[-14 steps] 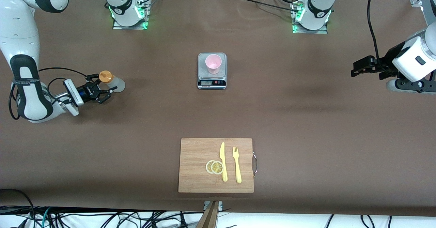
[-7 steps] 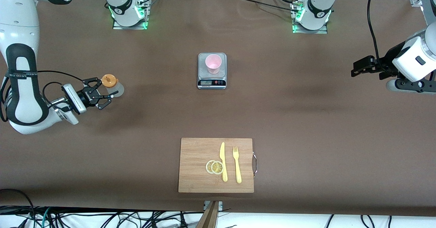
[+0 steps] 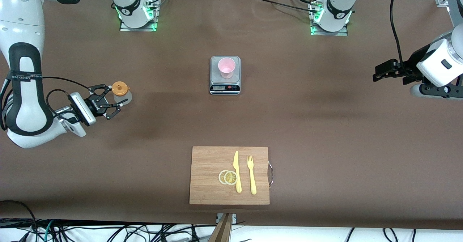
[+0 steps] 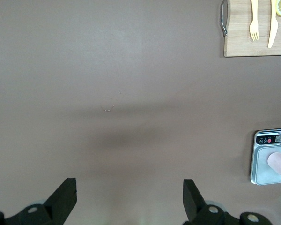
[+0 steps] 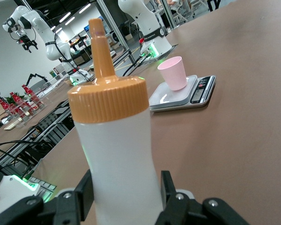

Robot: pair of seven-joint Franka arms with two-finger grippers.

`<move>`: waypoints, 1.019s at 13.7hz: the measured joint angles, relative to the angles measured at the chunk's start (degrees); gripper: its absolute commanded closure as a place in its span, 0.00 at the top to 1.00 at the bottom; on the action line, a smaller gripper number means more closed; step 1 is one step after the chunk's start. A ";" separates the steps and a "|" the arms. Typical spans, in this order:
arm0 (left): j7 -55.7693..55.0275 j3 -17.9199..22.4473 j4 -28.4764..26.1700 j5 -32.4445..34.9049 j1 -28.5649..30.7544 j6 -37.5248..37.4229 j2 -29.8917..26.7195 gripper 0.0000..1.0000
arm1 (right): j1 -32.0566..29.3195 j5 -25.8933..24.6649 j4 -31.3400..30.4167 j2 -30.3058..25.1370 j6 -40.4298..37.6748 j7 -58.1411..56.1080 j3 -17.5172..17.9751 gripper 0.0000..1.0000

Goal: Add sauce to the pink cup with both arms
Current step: 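Lift the squeeze bottle with the right gripper and tilt it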

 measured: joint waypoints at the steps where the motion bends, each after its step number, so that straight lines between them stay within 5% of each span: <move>1: 0.00 0.00 0.00 0.00 0.00 0.00 0.00 1.00 | 0.33 -0.62 0.25 0.00 0.00 0.70 0.00 0.61; 14: 0.00 0.00 0.00 0.00 0.00 0.00 0.00 1.00 | 5.44 -5.65 1.21 -2.96 2.74 5.81 -0.67 0.61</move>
